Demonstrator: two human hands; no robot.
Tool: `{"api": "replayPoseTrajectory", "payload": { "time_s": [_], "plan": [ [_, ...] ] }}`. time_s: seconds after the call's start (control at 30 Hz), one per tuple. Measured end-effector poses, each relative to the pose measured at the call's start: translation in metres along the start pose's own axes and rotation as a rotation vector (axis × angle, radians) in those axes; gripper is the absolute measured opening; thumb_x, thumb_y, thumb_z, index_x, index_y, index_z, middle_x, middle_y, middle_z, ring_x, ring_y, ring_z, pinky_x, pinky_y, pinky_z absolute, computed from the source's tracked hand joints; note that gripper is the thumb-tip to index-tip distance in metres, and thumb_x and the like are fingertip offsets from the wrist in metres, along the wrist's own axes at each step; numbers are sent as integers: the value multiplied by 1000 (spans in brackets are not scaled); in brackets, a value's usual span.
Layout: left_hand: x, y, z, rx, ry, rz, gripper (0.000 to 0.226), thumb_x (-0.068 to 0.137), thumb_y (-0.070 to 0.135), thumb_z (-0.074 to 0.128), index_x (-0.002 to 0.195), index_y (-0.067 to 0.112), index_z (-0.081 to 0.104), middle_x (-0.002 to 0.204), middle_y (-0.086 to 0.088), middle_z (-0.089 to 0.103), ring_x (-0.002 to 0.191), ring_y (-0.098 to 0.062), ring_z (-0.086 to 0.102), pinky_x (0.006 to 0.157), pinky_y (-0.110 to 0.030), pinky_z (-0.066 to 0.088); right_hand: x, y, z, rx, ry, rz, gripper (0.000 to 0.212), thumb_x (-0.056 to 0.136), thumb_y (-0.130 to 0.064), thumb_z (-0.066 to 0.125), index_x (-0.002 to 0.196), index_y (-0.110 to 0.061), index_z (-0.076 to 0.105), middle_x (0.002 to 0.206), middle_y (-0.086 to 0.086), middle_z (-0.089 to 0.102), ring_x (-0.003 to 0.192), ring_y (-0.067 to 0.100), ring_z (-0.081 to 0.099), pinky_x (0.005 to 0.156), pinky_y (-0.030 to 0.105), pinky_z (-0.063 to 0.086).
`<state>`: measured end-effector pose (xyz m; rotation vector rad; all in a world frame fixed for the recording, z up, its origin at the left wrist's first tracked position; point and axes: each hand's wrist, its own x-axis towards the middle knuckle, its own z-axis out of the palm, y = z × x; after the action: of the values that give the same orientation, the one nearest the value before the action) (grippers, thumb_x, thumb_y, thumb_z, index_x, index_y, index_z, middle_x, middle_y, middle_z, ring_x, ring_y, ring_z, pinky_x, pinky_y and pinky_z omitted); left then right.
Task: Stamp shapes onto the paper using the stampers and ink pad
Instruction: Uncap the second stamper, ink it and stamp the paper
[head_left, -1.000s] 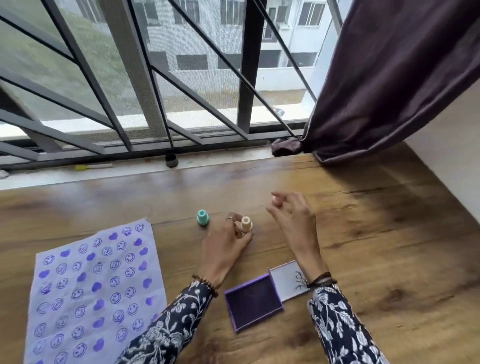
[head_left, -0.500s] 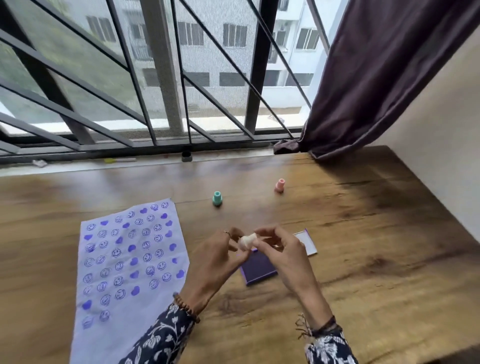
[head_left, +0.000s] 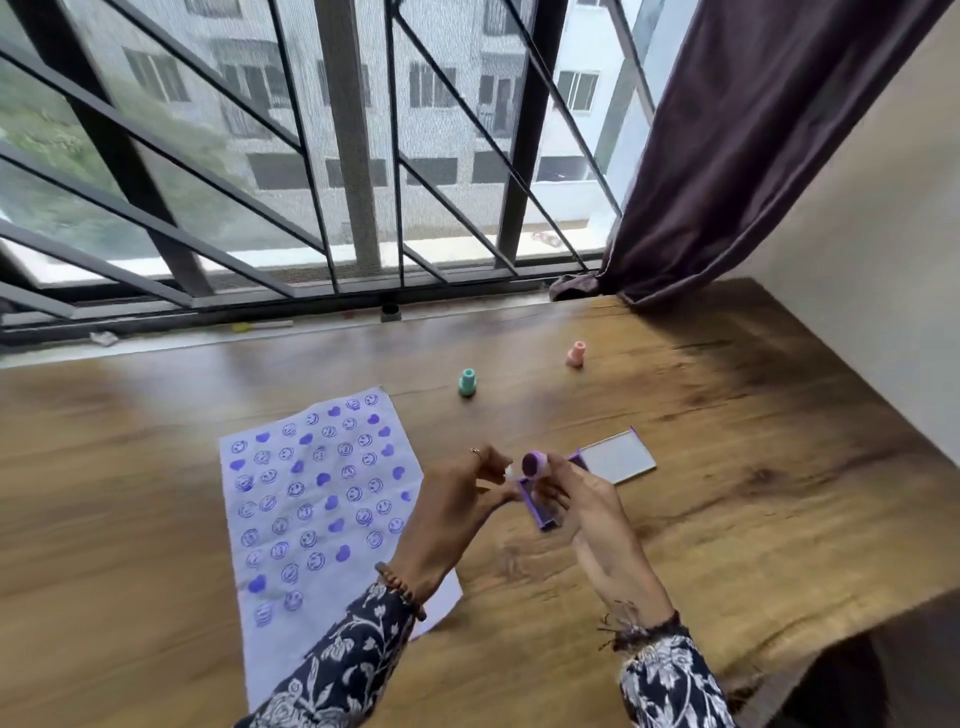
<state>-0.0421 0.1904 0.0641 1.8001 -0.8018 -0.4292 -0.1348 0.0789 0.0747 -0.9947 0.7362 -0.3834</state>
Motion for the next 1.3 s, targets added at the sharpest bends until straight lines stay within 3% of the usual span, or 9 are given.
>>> {"api": "replayPoseTrajectory", "payload": {
  "time_s": [0.13, 0.3, 0.5, 0.63, 0.77, 0.93, 1.1, 1.23, 1.3],
  "plan": [
    [1, -17, -2, 2, -24, -26, 24, 66, 11, 79, 84, 10, 62, 79, -4, 67, 73, -12, 65, 70, -22, 52, 2, 7, -6, 317, 56, 102, 28, 93, -7, 45, 74, -1, 64, 53, 3, 69, 48, 7, 65, 48, 15, 55],
    [13, -32, 6, -46, -141, -155, 25, 70, 5, 75, 88, 6, 57, 84, -7, 62, 81, -19, 61, 72, -25, 48, 15, 14, -32, 192, 121, 99, 18, 91, -1, 47, 83, -4, 63, 60, 0, 73, 54, 3, 66, 52, 13, 54],
    [31, -36, 27, -8, -300, -172, 29, 73, 0, 70, 87, 14, 48, 98, -8, 52, 87, -20, 53, 64, -7, 39, 29, 17, -47, -490, 279, -92, 10, 78, -8, 69, 75, -17, 66, 83, 9, 68, 73, 17, 63, 62, 22, 54],
    [37, -44, 36, 58, -374, -158, 26, 74, 2, 70, 89, 11, 51, 97, -13, 54, 85, -21, 52, 80, -36, 46, 31, 23, -47, -1124, 385, -288, 12, 77, -28, 68, 72, -19, 63, 75, 4, 67, 68, 23, 60, 55, 28, 39],
    [38, -51, 41, 65, -359, -186, 27, 73, 6, 72, 89, 15, 51, 90, -9, 56, 83, -20, 52, 76, -34, 43, 26, 39, -46, -1307, 285, -493, 18, 86, -18, 59, 72, -10, 53, 73, 10, 59, 62, 26, 54, 55, 32, 38],
    [31, -53, 46, 105, -294, -186, 26, 72, 7, 72, 94, 6, 57, 117, -14, 63, 101, -29, 59, 88, -41, 46, 30, 32, -44, -1473, 212, -572, 13, 86, -14, 59, 76, -10, 53, 73, 10, 59, 58, 28, 59, 49, 27, 38],
    [31, -52, 51, 128, -275, -202, 31, 71, 6, 73, 98, 2, 58, 116, -16, 64, 102, -32, 60, 89, -46, 47, 57, 7, -34, -1645, 8, -297, 11, 83, -13, 53, 87, -5, 60, 92, 19, 65, 88, 34, 59, 68, 34, 41],
    [27, -50, 49, 100, -227, -212, 42, 72, 9, 73, 111, 5, 56, 110, -14, 64, 101, -30, 59, 92, -45, 47, 76, -17, -22, -1683, -133, -63, 14, 65, -8, 63, 56, -9, 53, 60, 23, 42, 60, 30, 44, 43, 25, 31],
    [19, -46, 44, 68, -174, -188, 46, 74, 12, 73, 116, 9, 54, 108, -4, 63, 103, -21, 57, 92, -40, 45, 81, -26, -20, -1619, -165, 49, 16, 62, -8, 68, 51, -8, 56, 54, 17, 51, 54, 27, 52, 48, 26, 44]
  ]
}}
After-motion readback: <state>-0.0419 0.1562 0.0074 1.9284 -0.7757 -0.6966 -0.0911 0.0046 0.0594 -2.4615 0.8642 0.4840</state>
